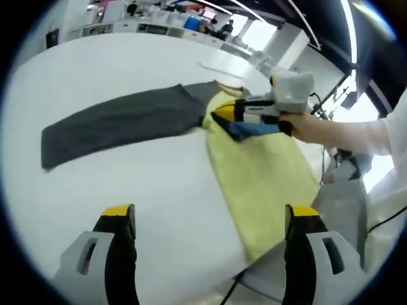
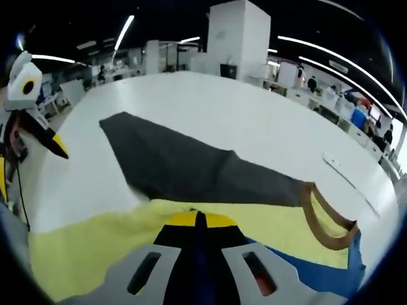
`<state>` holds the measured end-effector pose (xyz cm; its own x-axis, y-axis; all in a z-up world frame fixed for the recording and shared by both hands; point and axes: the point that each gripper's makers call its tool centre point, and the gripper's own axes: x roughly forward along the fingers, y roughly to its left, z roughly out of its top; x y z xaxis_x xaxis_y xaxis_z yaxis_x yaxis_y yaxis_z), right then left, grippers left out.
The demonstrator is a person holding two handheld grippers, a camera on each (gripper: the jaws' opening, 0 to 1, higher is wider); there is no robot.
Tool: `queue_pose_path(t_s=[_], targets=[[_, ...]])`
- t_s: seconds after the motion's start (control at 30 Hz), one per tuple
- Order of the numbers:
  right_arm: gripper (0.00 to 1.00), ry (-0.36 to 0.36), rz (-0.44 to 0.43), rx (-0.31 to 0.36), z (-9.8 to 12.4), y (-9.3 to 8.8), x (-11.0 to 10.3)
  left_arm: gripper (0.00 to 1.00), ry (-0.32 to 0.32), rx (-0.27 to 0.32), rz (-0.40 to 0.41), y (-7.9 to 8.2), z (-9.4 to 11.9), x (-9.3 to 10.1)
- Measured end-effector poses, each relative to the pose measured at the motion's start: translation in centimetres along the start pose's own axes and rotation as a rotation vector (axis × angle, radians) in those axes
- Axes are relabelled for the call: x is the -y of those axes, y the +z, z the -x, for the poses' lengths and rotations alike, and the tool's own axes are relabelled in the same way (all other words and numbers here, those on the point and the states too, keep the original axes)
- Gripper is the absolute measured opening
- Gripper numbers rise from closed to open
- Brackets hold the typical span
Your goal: Fold the garment on the visible template until the final outline fits inside the template.
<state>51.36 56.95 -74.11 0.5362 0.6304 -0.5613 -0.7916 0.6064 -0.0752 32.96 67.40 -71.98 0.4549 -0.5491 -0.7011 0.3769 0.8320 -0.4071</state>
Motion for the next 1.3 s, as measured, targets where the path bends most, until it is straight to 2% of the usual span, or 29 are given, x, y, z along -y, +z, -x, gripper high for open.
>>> queue_pose_path(t_s=[0.13,0.4,0.57,0.83,1.3], targets=[[0.02,-0.007,0.001,-0.005,-0.3,0.0,0.4,0.94,0.001,-0.002,-0.001,0.0,0.0,-0.1],[0.01,0.019,0.017,-0.017,-0.6,-0.4,-0.3,0.94,0.002,-0.003,-0.004,0.1,0.1,0.0],[0.06,0.011,-0.003,-0.016,0.3,-0.3,0.0,0.94,0.005,0.006,-0.005,0.4,0.4,0.2],[0.21,-0.006,-0.077,0.007,4.1,-0.1,0.7,0.95,-0.001,0.021,-0.027,1.4,0.6,1.1],[0.47,-0.038,-0.172,0.005,12.1,-2.0,1.1,0.93,-0.03,0.038,-0.052,2.5,1.7,4.2]])
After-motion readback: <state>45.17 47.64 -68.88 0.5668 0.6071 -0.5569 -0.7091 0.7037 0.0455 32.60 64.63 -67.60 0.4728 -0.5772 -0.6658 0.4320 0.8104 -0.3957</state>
